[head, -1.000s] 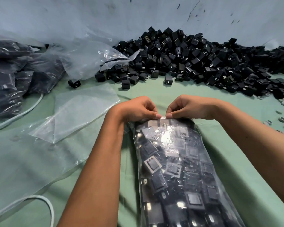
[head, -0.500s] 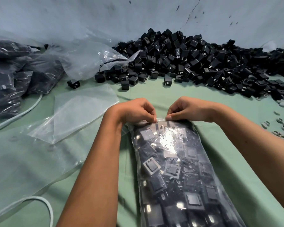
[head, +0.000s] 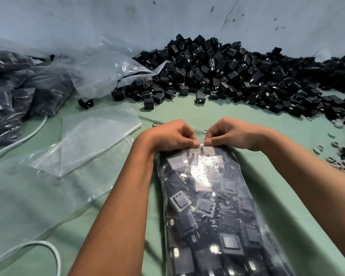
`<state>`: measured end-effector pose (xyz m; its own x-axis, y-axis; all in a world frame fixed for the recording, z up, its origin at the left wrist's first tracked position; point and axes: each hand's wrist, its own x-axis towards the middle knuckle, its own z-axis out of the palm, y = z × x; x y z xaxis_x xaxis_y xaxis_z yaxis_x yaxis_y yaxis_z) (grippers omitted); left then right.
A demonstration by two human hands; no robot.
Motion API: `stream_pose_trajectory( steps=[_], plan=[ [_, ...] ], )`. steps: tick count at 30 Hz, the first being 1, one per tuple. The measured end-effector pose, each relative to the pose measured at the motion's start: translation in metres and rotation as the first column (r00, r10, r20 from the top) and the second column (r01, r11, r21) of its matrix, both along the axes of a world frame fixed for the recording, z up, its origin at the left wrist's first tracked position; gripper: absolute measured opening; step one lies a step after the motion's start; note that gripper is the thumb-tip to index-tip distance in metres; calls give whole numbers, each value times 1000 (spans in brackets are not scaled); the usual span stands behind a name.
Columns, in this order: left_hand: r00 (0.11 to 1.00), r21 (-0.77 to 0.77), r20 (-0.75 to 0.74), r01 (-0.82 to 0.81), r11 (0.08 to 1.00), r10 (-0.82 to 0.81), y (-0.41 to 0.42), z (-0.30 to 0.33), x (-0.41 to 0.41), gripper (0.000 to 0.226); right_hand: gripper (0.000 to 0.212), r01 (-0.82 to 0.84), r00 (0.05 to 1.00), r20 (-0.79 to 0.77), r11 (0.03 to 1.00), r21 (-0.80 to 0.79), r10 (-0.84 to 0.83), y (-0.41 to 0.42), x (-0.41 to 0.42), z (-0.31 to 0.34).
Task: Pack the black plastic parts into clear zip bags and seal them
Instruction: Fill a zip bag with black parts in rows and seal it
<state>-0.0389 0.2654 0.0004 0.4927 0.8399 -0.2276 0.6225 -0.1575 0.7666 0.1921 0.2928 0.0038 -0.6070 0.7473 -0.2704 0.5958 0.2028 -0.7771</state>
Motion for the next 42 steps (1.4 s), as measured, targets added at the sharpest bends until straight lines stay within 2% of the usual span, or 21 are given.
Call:
stream_pose_trajectory(
  steps=[4,9,13,16,22,27,33,37,40,42],
  plan=[
    [1000,-19,12,-5,1000,5,0,0,-12,16,30,100,995,4,995,30,-100,2,16,-2],
    [999,4,0,-44,999,44,-1,2,3,9,28,167,948,-257,981,-103,-189,-9,32,-19],
    [998,58,-3,-60,997,60,-1,1,28,17,25,176,921,-333,978,-108,-203,-12,33,-26],
    [999,69,14,-44,997,43,-3,2,27,17,30,218,913,-337,973,-69,-229,-15,33,-28],
    [998,101,21,-57,993,55,-2,1,26,15,31,354,838,-442,935,-7,-321,-21,34,-35],
    [995,114,62,-87,990,80,-3,-2,38,9,25,385,834,-434,923,14,-341,-23,28,-37],
    [998,183,-44,-43,982,52,-5,0,49,19,24,437,825,-426,897,66,-371,-28,22,-38],
    [995,272,-94,-1,962,27,-4,2,50,23,34,461,833,-418,872,162,-363,-31,22,-40],
    [997,316,-65,-8,949,30,-3,1,48,21,29,461,856,-379,851,252,-352,-31,20,-40],
    [997,278,-30,-55,959,65,-2,-1,43,17,26,453,868,-349,850,269,-353,-30,21,-40]
  ],
)
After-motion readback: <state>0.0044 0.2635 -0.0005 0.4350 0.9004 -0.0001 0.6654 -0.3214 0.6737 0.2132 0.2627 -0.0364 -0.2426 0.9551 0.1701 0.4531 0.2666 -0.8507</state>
